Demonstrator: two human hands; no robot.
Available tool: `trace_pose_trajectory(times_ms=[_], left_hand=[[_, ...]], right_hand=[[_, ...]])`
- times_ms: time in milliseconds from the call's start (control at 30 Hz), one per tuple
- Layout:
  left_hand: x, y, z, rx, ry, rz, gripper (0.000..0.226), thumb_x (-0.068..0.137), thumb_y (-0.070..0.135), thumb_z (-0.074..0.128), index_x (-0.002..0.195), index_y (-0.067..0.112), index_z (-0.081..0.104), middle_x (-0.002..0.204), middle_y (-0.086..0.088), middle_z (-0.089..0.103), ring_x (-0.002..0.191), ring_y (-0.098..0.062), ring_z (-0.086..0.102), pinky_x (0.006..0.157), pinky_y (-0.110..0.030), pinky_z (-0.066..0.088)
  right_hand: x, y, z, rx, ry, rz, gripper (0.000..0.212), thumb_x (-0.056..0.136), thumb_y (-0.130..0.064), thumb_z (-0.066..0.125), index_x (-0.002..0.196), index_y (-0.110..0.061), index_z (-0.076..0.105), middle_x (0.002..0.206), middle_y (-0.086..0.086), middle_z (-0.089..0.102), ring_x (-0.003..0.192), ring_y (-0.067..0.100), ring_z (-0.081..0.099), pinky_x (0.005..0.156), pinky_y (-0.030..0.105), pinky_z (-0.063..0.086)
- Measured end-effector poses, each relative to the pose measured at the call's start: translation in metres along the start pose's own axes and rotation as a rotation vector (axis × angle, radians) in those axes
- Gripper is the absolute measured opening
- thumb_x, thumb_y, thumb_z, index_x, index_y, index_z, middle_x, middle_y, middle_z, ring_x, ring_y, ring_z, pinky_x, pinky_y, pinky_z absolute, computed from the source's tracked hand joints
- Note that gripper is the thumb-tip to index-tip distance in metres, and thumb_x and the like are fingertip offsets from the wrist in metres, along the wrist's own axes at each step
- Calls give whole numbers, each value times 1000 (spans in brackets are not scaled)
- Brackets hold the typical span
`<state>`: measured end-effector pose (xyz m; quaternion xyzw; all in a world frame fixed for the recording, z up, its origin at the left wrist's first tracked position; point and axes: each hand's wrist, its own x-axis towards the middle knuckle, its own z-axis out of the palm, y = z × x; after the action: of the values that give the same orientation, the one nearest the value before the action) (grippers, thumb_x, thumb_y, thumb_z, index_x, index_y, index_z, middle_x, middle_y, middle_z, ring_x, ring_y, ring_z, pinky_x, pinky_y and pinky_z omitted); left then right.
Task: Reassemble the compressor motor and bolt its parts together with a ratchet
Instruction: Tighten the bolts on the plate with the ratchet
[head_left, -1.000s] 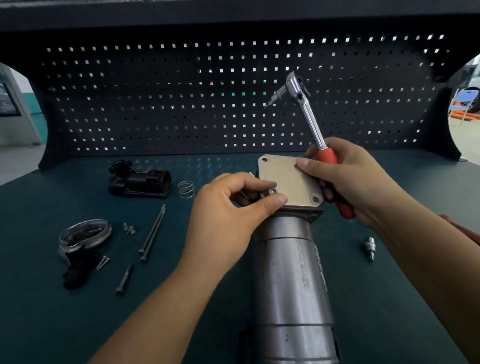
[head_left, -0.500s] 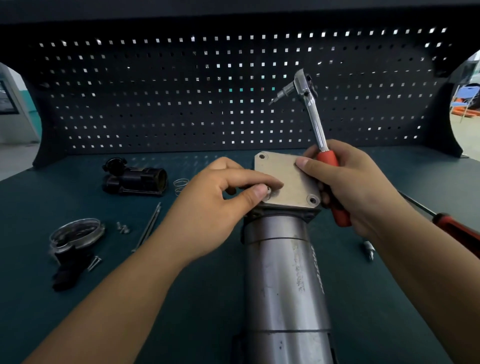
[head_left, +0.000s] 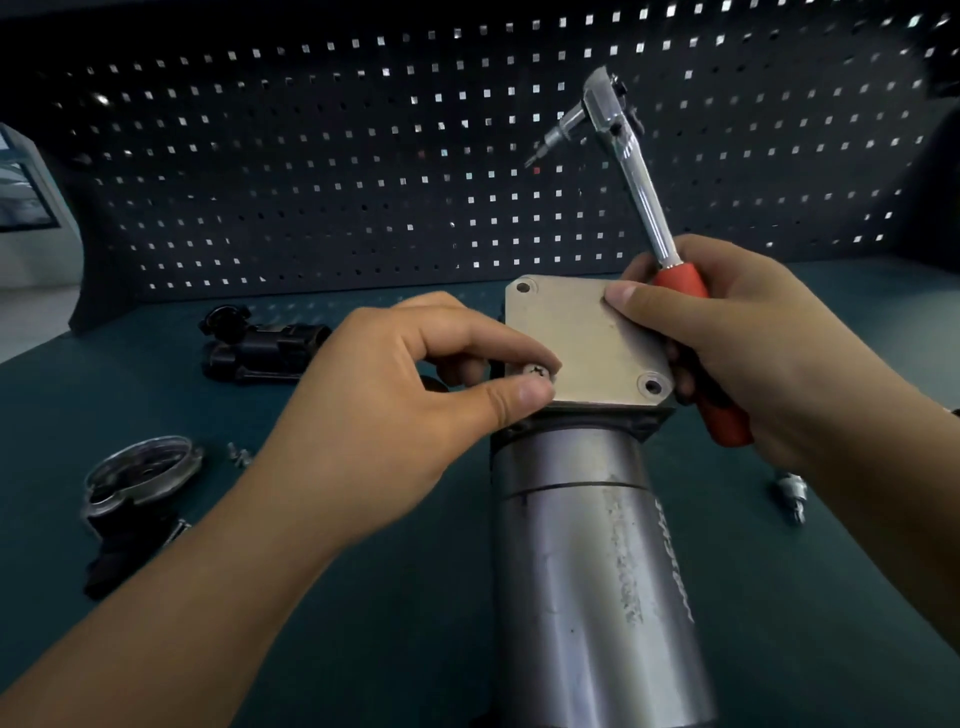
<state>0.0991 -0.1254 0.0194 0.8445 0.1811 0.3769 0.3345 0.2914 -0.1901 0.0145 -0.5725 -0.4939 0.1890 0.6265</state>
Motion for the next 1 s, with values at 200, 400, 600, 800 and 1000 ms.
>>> trace_pose_trajectory(times_ms=[200, 400, 600, 800, 1000], left_hand=[[-2, -5, 7, -32, 73, -9, 14, 66, 38, 71, 79, 38, 74, 75, 4, 63, 69, -1, 54, 65, -15, 46], [-5, -8, 16, -90, 149, -20, 21, 60, 48, 74, 79, 40, 73, 77, 2, 68, 72, -7, 60, 71, -24, 52], [-6, -10, 23, -107, 222, -11, 27, 59, 51, 68, 81, 37, 73, 77, 8, 66, 74, -5, 58, 71, -28, 50], [-6, -7, 22, -31, 128, 43, 30, 65, 51, 67, 95, 50, 69, 77, 19, 51, 75, -1, 50, 69, -17, 41], [-5, -5, 12, 32, -1, 34, 18, 73, 48, 65, 90, 50, 70, 83, 15, 56, 82, -5, 55, 69, -12, 40]], right_hand=[[-1, -1, 1, 10, 3, 0, 14, 84, -22, 67, 75, -16, 59, 45, -6, 45, 35, 7, 38, 36, 13, 33], [-3, -1, 0, 19, 8, 20, 14, 84, -23, 67, 74, -17, 58, 44, -7, 45, 35, 6, 39, 34, 15, 33], [-3, 0, -1, 18, -2, 22, 14, 84, -24, 67, 75, -17, 58, 45, -7, 45, 35, 6, 39, 35, 14, 33], [-2, 0, -3, 22, -16, 17, 14, 84, -23, 66, 75, -16, 59, 44, -6, 45, 34, 6, 39, 34, 14, 32], [-1, 0, -3, 33, -17, 11, 14, 83, -23, 67, 74, -16, 58, 44, -6, 45, 34, 7, 38, 36, 12, 31]])
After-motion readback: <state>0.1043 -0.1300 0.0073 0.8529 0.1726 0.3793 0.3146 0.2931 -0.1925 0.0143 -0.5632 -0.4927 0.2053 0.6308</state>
